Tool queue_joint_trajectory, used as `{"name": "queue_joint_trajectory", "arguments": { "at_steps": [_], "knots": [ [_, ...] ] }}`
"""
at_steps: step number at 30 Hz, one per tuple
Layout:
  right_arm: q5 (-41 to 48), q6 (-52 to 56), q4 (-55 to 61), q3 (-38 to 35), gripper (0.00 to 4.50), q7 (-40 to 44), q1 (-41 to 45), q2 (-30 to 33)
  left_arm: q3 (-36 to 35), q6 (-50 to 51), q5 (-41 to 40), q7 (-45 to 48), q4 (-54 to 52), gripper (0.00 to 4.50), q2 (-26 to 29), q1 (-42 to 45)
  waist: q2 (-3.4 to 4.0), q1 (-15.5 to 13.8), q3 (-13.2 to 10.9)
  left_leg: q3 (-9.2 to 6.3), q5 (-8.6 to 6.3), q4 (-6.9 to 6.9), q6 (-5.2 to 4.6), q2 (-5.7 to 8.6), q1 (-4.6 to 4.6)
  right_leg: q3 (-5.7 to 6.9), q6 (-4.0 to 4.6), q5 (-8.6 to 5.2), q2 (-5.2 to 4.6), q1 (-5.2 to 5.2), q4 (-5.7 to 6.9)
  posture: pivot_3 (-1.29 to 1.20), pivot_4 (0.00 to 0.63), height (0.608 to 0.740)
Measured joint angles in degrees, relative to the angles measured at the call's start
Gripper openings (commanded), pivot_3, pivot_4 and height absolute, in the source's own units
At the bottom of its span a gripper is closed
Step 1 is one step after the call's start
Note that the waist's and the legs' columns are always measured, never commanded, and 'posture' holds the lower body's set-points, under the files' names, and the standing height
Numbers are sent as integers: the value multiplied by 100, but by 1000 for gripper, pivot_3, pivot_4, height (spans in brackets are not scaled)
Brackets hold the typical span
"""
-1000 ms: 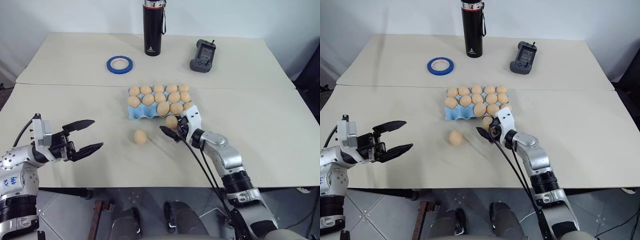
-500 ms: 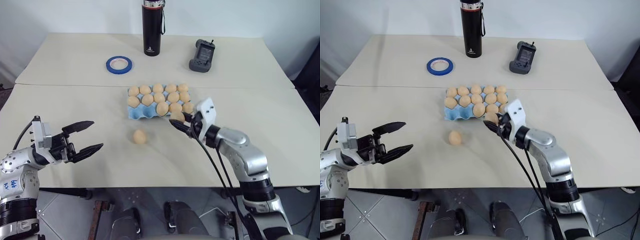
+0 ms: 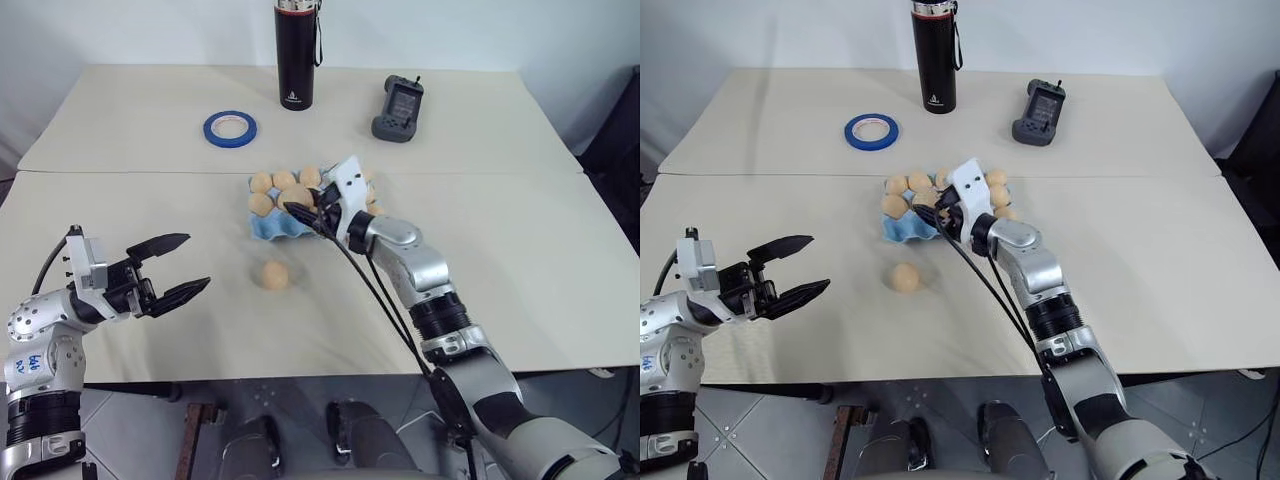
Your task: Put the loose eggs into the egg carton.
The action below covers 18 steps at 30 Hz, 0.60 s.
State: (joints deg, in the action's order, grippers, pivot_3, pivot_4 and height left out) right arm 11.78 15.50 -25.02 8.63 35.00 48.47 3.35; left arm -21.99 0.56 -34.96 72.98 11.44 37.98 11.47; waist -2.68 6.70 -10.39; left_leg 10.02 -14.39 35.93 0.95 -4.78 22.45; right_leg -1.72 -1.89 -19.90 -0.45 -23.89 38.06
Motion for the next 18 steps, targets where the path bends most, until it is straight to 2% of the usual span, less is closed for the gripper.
{"name": "queue_joint_trajectory", "arguments": {
  "at_steps": [4,9,12,18],
  "knots": [
    [-116,-195,-265,5,1614,45,122,-106,-47,0,-18,-41,-39,4500,0,-126,0,2,0,-1,2,2,2,-1,-1,1,1,0,0,-1,7,0,150,740],
    [-228,-216,-472,87,3254,146,237,-242,-55,0,-53,-99,-173,4500,0,-158,0,-3,0,-1,4,5,3,0,-4,1,2,-1,-2,-1,21,0,150,740],
    [-268,-218,-472,116,4395,214,239,-243,-54,1,-58,-115,-173,4500,0,-160,0,-2,0,-2,4,5,4,0,-4,1,3,-1,-2,-1,23,0,150,740],
    [-280,-211,-410,113,4483,385,237,-104,-54,0,-59,-181,-175,4500,0,-159,0,-2,0,-2,4,3,4,0,-4,1,3,-1,-2,-2,21,0,150,740]
  ]
}}
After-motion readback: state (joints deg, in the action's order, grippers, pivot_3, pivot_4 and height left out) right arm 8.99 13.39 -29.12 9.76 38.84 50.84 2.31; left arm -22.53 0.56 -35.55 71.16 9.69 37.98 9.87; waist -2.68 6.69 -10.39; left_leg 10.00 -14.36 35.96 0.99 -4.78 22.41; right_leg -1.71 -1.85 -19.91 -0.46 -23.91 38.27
